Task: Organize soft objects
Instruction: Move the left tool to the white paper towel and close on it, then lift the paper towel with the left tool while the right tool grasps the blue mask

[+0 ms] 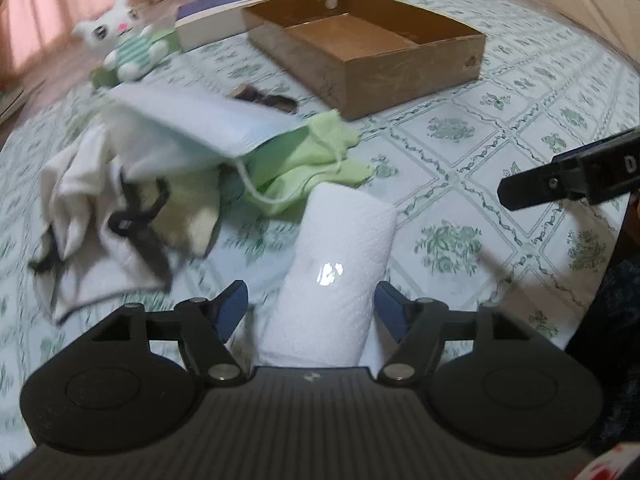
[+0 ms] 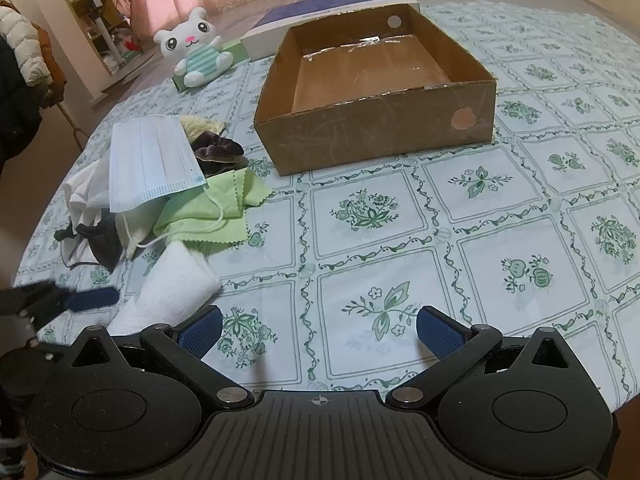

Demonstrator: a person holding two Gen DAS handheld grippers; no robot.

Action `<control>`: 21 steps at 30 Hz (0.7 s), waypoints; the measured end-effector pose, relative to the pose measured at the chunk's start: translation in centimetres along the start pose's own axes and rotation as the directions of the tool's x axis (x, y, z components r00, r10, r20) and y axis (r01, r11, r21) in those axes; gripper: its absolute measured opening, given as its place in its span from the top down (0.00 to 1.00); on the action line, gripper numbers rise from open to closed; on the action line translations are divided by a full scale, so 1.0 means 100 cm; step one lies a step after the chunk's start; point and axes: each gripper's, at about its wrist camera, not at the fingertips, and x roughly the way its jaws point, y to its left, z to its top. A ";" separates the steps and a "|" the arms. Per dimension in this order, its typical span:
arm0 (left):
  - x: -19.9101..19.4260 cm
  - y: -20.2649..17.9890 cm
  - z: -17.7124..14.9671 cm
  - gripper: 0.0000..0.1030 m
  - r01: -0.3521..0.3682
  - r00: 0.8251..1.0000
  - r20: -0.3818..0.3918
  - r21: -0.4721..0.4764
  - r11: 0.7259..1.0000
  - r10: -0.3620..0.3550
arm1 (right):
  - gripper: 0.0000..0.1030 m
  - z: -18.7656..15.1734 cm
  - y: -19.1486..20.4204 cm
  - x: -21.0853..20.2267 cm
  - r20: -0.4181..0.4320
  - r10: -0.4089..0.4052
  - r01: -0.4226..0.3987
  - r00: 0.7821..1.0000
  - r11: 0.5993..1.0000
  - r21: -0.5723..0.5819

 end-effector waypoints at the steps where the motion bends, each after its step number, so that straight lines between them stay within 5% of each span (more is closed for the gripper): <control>1: 0.004 -0.002 0.002 0.33 0.004 1.000 -0.001 0.011 1.000 -0.004 | 0.00 0.000 0.000 -0.001 0.001 0.000 0.000 1.000 1.000 0.001; 6: 0.016 -0.006 0.004 0.37 0.037 0.999 -0.006 0.032 0.999 -0.037 | 0.00 0.000 -0.003 -0.005 0.011 -0.010 0.010 1.000 1.000 0.010; 7: 0.016 -0.005 0.004 0.48 0.051 0.999 -0.002 0.023 0.998 -0.051 | 0.00 0.000 -0.004 -0.006 0.012 -0.012 0.012 1.000 1.000 0.013; 11: 0.009 -0.005 0.002 0.66 0.050 0.999 0.010 0.008 0.999 -0.050 | 0.00 0.001 -0.004 -0.006 0.009 -0.014 0.014 1.000 1.000 0.016; 21: -0.035 0.011 -0.024 0.69 0.047 0.999 0.028 -0.119 0.992 -0.044 | 0.00 0.003 0.019 -0.005 0.066 0.067 -0.061 0.996 0.994 -0.087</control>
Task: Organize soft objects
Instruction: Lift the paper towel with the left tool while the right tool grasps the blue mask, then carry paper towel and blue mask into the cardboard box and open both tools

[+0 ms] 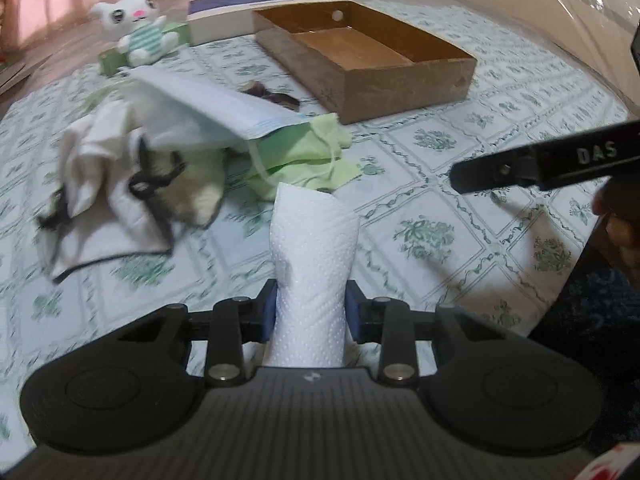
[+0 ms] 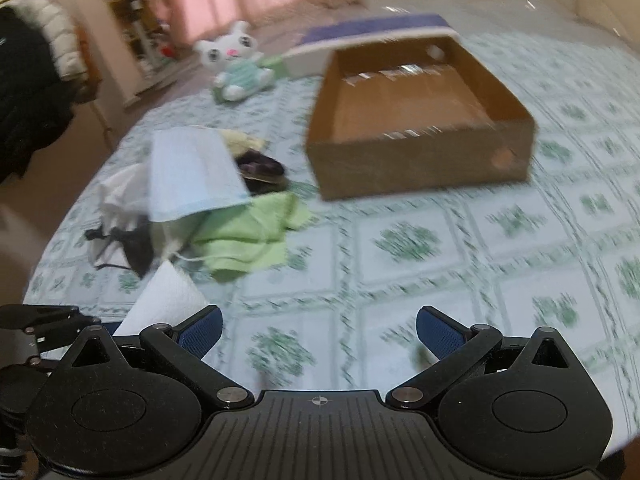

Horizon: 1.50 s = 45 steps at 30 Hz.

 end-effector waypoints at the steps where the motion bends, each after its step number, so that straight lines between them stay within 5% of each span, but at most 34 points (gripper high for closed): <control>1: -0.004 0.003 -0.002 0.69 -0.016 1.000 0.002 -0.012 1.000 0.016 | 0.03 0.001 0.005 0.001 0.012 0.009 -0.009 1.000 1.000 -0.025; 9: -0.037 0.046 0.000 0.69 -0.159 0.985 0.046 -0.158 0.974 0.168 | 0.29 0.006 0.060 0.022 0.111 0.101 -0.061 0.989 0.946 -0.319; 21: -0.043 0.082 0.004 0.69 -0.213 0.971 0.052 -0.271 0.939 0.235 | 0.41 0.008 0.131 0.083 0.215 0.106 0.050 0.971 0.788 -0.614; 23: -0.041 0.083 0.005 0.69 -0.213 0.971 0.050 -0.275 0.938 0.235 | 0.51 0.007 0.138 0.094 0.231 0.086 0.085 0.969 0.762 -0.641; 25: -0.040 0.084 0.005 0.69 -0.214 0.970 0.050 -0.279 0.936 0.237 | 0.77 0.007 0.142 0.103 0.238 0.066 0.113 0.969 0.737 -0.667; 28: -0.041 0.083 0.005 0.69 -0.214 0.970 0.052 -0.281 0.935 0.238 | 0.98 0.006 0.141 0.107 0.240 0.063 0.125 0.969 0.712 -0.691; 31: -0.043 0.081 0.005 0.69 -0.217 0.969 0.055 -0.282 0.935 0.242 | 0.99 0.009 0.130 0.098 0.253 0.085 0.110 0.964 0.735 -0.669; 39: -0.055 0.074 0.018 0.69 -0.206 0.966 0.096 -0.275 0.939 0.240 | 0.99 0.052 0.075 0.051 0.221 0.188 -0.096 0.957 0.924 -0.370; 45: -0.058 0.065 0.046 0.69 -0.179 0.966 0.143 -0.238 0.955 0.217 | 0.99 0.087 0.037 0.010 0.255 0.253 -0.212 0.933 0.961 -0.180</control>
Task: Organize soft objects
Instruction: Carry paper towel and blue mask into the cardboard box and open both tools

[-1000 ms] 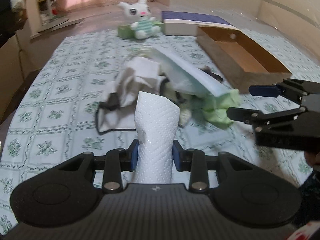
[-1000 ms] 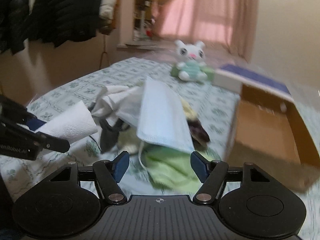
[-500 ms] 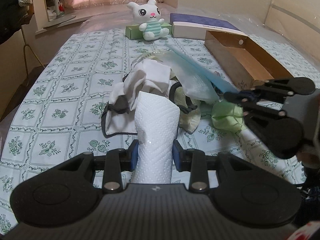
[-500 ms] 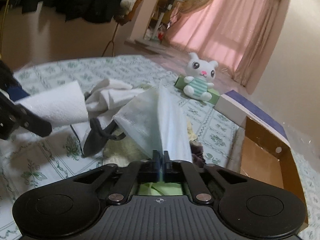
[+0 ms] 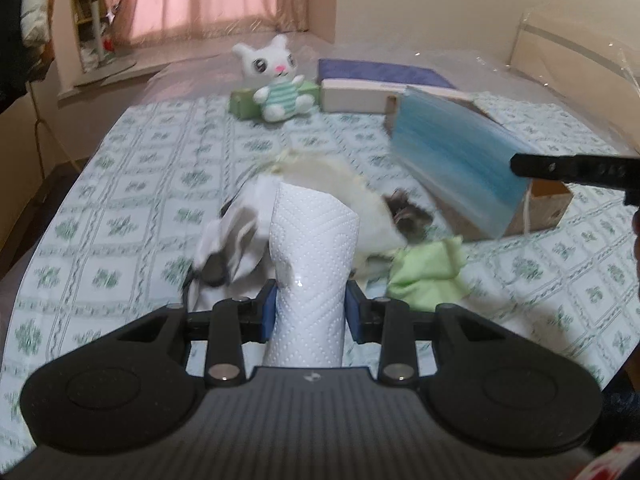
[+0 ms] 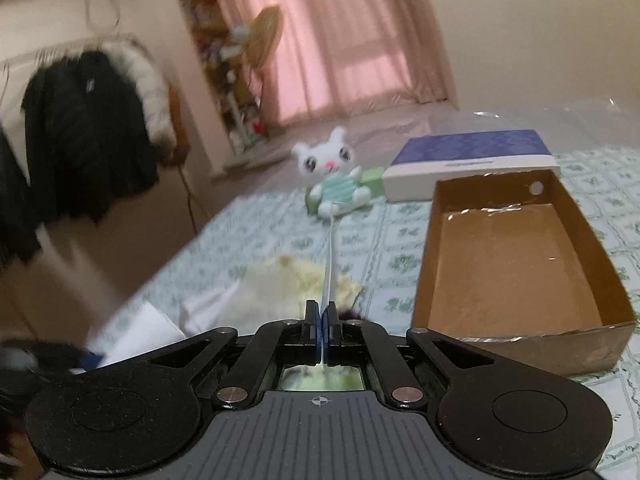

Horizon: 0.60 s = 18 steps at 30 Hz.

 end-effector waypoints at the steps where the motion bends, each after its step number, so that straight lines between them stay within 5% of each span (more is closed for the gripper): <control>1: 0.001 -0.004 0.005 0.69 0.007 1.000 0.006 0.007 1.000 -0.007 | 0.99 0.006 -0.005 -0.006 0.012 0.007 -0.007 1.000 1.000 0.025; 9: 0.023 -0.043 0.055 0.69 0.097 0.994 0.050 0.040 0.994 -0.099 | 0.99 0.043 -0.036 -0.052 0.116 -0.017 0.001 0.993 0.991 0.136; 18: 0.090 -0.101 0.118 0.69 0.182 0.982 0.032 0.059 0.982 -0.184 | 0.99 0.070 -0.084 -0.051 0.139 -0.124 0.100 0.982 0.980 0.170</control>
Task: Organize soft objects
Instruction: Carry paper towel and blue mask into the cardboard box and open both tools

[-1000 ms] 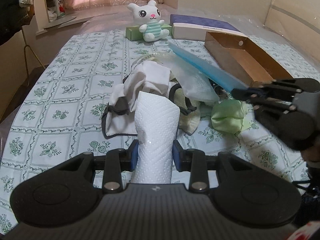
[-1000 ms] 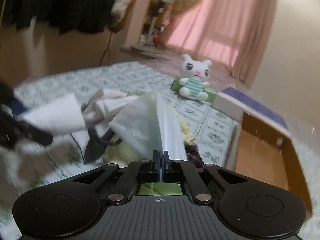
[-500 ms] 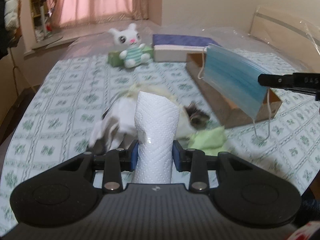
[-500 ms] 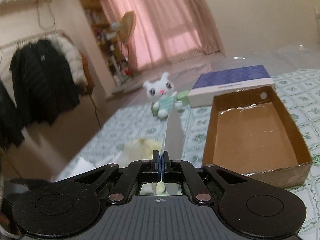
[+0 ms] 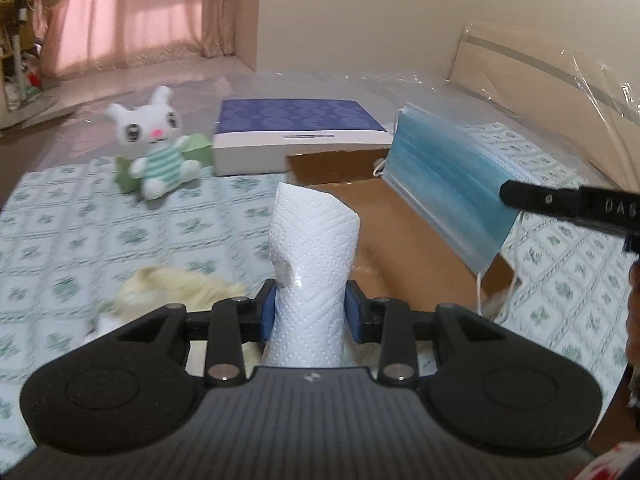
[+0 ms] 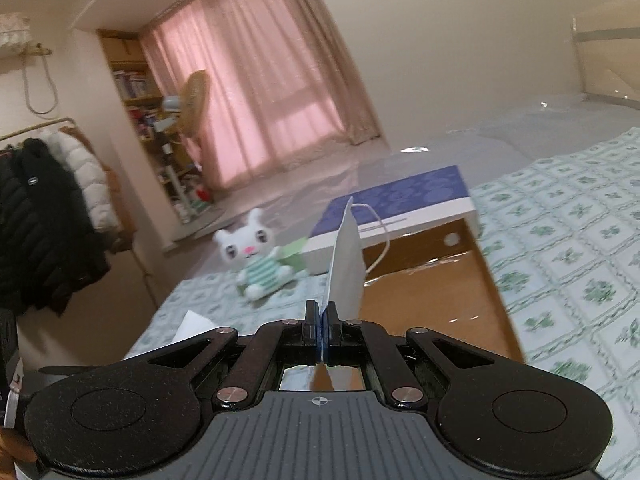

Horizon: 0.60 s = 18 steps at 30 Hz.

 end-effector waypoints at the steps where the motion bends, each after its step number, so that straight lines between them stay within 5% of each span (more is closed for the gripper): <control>1: 0.012 -0.004 0.006 0.69 0.012 1.000 -0.009 -0.009 1.000 -0.012 | 0.99 0.002 -0.006 0.005 -0.002 -0.010 0.010 1.000 1.000 0.001; 18: 0.178 -0.039 0.072 0.69 0.016 0.991 -0.134 -0.055 0.998 -0.023 | 0.99 0.034 -0.121 0.124 -0.095 -0.045 0.065 0.994 0.975 0.214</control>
